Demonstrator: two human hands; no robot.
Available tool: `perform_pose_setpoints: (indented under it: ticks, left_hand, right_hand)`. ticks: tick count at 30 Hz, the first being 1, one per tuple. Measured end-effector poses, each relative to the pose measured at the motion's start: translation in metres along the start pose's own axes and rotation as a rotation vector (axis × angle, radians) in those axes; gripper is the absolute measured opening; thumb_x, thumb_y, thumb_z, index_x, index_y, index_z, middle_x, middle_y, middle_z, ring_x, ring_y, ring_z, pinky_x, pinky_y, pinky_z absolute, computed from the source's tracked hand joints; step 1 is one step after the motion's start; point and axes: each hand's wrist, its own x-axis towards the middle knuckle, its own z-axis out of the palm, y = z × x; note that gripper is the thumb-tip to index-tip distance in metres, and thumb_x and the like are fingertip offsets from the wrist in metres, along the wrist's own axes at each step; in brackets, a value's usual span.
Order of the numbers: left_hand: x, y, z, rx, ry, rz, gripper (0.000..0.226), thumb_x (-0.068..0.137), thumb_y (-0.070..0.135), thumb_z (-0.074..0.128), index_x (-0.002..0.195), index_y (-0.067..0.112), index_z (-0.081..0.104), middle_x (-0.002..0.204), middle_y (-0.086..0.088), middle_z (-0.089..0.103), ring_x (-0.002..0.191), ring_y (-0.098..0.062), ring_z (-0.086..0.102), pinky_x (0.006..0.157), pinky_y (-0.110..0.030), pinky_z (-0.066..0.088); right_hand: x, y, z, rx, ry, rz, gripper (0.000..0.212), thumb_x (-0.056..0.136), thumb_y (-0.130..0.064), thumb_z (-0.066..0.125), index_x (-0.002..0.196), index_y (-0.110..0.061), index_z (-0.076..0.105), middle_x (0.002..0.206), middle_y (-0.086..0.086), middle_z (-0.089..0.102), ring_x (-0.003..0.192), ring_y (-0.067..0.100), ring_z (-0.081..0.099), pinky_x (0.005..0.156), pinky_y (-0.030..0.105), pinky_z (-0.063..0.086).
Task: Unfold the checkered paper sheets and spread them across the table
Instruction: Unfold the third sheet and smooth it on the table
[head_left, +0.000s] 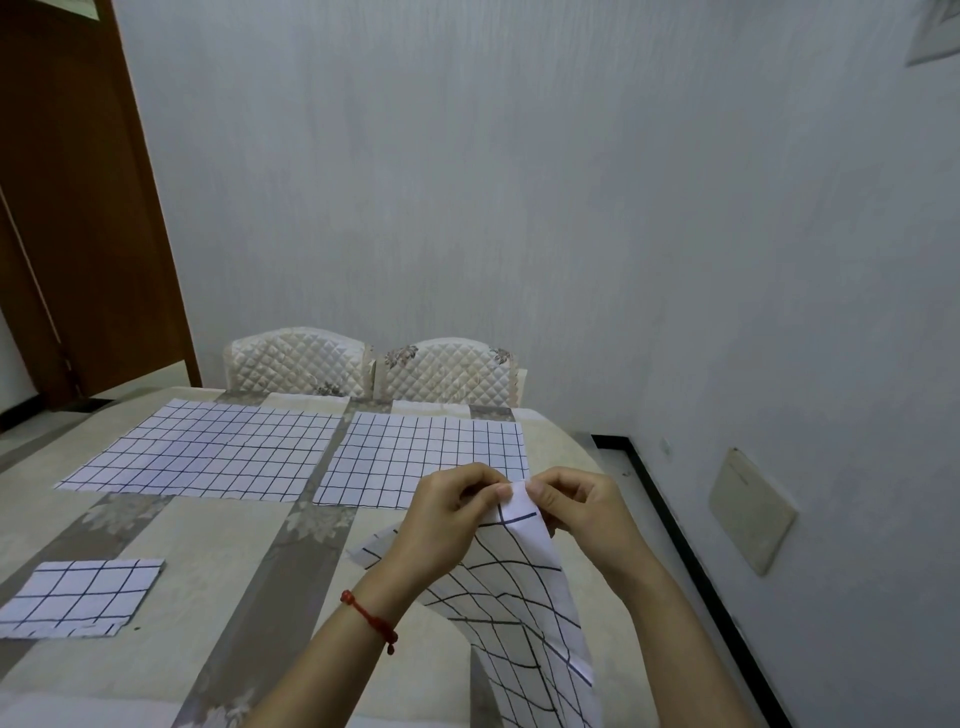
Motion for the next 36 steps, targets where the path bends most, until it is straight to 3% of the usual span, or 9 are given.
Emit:
perform_pose_setpoints:
  ticks: [7,10,13,17,23,26,29,32,36]
  left_hand:
    - [-0.001,-0.002,0.002,0.018,0.021,0.026,0.026,0.085,0.013,0.060,0.069,0.034,0.058,0.068,0.012,0.062,0.069,0.002,0.056,0.063,-0.008,0.040]
    - [-0.002,-0.006,0.008,0.158,0.171,0.078,0.014,0.082,0.018,0.063,0.077,0.029,0.056,0.081,0.017,0.054,0.080,0.001,0.052,0.070,-0.004,0.036]
    - [-0.006,-0.005,0.016,0.232,0.333,0.031,0.015,0.079,0.019,0.067,0.076,0.023,0.053,0.076,0.014,0.047,0.071,-0.001,0.046,0.065,-0.006,0.036]
    - [-0.008,-0.003,0.023,0.002,0.247,-0.138,0.020,0.085,0.024,0.060,0.067,0.017,0.062,0.060,0.003,0.062,0.057,-0.006,0.056,0.058,-0.018,0.046]
    - [-0.008,-0.004,0.028,-0.309,0.169,-0.260,0.017,0.081,0.027,0.064,0.082,0.012,0.072,0.074,0.000,0.071,0.075,-0.011,0.068,0.065,-0.024,0.057]
    - [-0.005,-0.011,0.028,-0.366,0.196,-0.325,0.014,0.083,0.018,0.063,0.077,0.011,0.073,0.079,-0.009,0.073,0.080,-0.022,0.070,0.072,-0.033,0.058]
    - [-0.002,-0.021,0.025,-0.368,0.239,-0.384,0.015,0.084,0.014,0.062,0.074,0.008,0.071,0.079,-0.010,0.071,0.078,-0.020,0.066,0.073,-0.036,0.055]
    - [0.010,-0.042,0.009,-0.371,0.334,-0.459,0.017,0.083,0.011,0.062,0.067,0.008,0.067,0.071,-0.007,0.066,0.072,-0.020,0.060,0.066,-0.034,0.052]
    - [0.031,-0.082,-0.023,-0.348,0.441,-0.532,0.017,0.084,0.007,0.060,0.067,0.009,0.064,0.069,-0.006,0.063,0.071,-0.023,0.058,0.057,-0.025,0.051]
  right_hand:
    - [0.000,0.006,0.002,0.038,0.001,0.022,0.016,0.088,-0.015,0.057,0.077,-0.008,0.067,0.070,0.001,0.064,0.064,0.010,0.057,0.061,0.021,0.048]
    - [0.001,0.008,0.004,0.037,0.027,0.029,0.019,0.089,-0.014,0.054,0.075,-0.013,0.066,0.073,0.005,0.062,0.067,0.017,0.054,0.061,0.025,0.047]
    - [0.002,0.011,0.008,0.019,0.070,0.020,0.019,0.090,-0.013,0.054,0.077,-0.011,0.067,0.077,0.011,0.064,0.069,0.019,0.056,0.060,0.024,0.047]
    - [0.005,0.015,0.011,-0.023,0.102,0.009,0.019,0.090,-0.014,0.054,0.085,-0.001,0.067,0.085,0.022,0.066,0.072,0.021,0.059,0.061,0.022,0.049]
    - [0.006,0.020,0.013,-0.056,0.128,0.000,0.015,0.088,-0.013,0.057,0.083,-0.008,0.070,0.081,0.010,0.069,0.070,0.010,0.062,0.060,0.018,0.050]
    - [0.007,0.023,0.013,-0.029,0.129,0.008,0.016,0.088,-0.011,0.056,0.082,-0.007,0.070,0.078,0.007,0.070,0.066,0.007,0.062,0.058,0.017,0.049]
    - [0.012,0.030,0.011,-0.056,0.196,0.017,0.017,0.087,-0.008,0.057,0.074,-0.008,0.068,0.070,0.005,0.067,0.058,0.002,0.059,0.052,0.014,0.045]
    - [0.024,0.041,-0.003,-0.133,0.344,0.071,0.023,0.083,-0.006,0.060,0.062,-0.012,0.065,0.060,0.000,0.063,0.047,-0.001,0.055,0.047,0.011,0.040]
    - [0.045,0.054,-0.027,-0.291,0.454,0.170,0.023,0.082,-0.010,0.059,0.059,-0.012,0.065,0.057,-0.002,0.061,0.044,0.004,0.053,0.051,0.020,0.036]
